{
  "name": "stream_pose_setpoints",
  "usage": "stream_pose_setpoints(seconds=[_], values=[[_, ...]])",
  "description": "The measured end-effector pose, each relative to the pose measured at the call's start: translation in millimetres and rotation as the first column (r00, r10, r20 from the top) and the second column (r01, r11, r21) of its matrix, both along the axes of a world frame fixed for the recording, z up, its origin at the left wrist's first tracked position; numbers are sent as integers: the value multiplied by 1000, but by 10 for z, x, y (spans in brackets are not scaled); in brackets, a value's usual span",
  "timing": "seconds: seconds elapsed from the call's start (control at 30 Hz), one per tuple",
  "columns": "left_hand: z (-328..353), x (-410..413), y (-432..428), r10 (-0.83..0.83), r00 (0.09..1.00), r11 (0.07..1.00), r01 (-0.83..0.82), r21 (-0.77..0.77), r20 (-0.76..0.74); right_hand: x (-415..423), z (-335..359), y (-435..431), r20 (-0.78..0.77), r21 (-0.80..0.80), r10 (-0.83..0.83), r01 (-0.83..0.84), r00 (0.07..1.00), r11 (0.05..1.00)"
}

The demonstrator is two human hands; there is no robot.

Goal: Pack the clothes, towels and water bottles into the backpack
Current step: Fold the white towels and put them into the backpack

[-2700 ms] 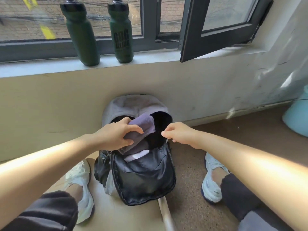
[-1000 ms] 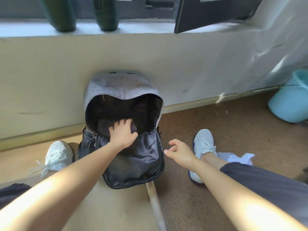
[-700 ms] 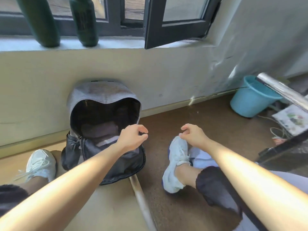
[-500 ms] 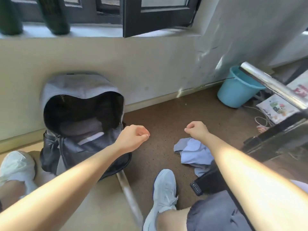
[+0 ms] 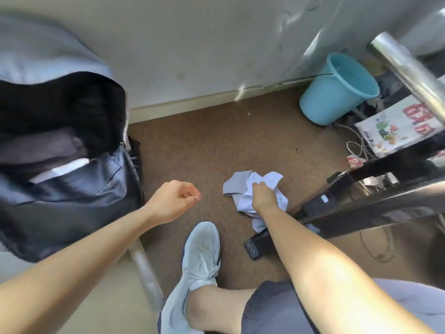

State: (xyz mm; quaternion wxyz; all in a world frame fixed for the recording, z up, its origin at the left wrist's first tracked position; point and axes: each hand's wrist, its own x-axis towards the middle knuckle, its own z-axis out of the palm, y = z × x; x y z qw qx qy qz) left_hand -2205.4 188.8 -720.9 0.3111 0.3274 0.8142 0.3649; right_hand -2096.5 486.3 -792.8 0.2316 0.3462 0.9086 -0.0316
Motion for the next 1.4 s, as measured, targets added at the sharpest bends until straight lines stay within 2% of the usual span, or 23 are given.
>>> stream_pose_setpoints(seconds=[0.07,0.17,0.33,0.43,0.57,0.77,0.9,1.03,1.17,1.23,1.3,1.4], values=[[-11,-3,-10,8,1000,1000,-8,1,7,-32,63,-3,4,50,51,-51,999,997],[-11,0,-75,24,1000,1000,-24,2,2,-23,125,-13,98,68,88,-95,991,993],[31,25,-241,58,998,998,-58,19,6,-16,84,28,229,25,-47,43,972,999],[1,28,-262,84,996,996,-84,19,16,-158,-118,-17,355,59,62,-89,933,994],[-110,64,-133,82,997,997,-82,-8,15,-318,-391,-61,447,147,159,-247,880,958],[-140,122,62,16,999,999,-14,-43,48,-459,-255,-61,253,218,280,-337,926,916],[-80,133,78,15,999,999,-14,-46,40,-711,423,-202,198,312,356,-403,913,860],[122,85,-5,70,996,994,-75,76,62,-964,1314,-618,77,333,466,-464,881,821],[494,-19,-170,69,996,969,-81,232,59,-910,2049,-1085,-186,139,491,-471,851,871],[696,-30,-210,34,993,947,-68,314,113,-803,2274,-1237,-334,-111,383,-439,861,891],[943,-4,-312,63,993,920,-98,379,102,-708,2498,-1416,-433,-358,297,-464,851,810],[1272,-43,-520,190,980,906,-199,374,62,-647,2720,-1612,-539,-482,230,-521,810,704]])
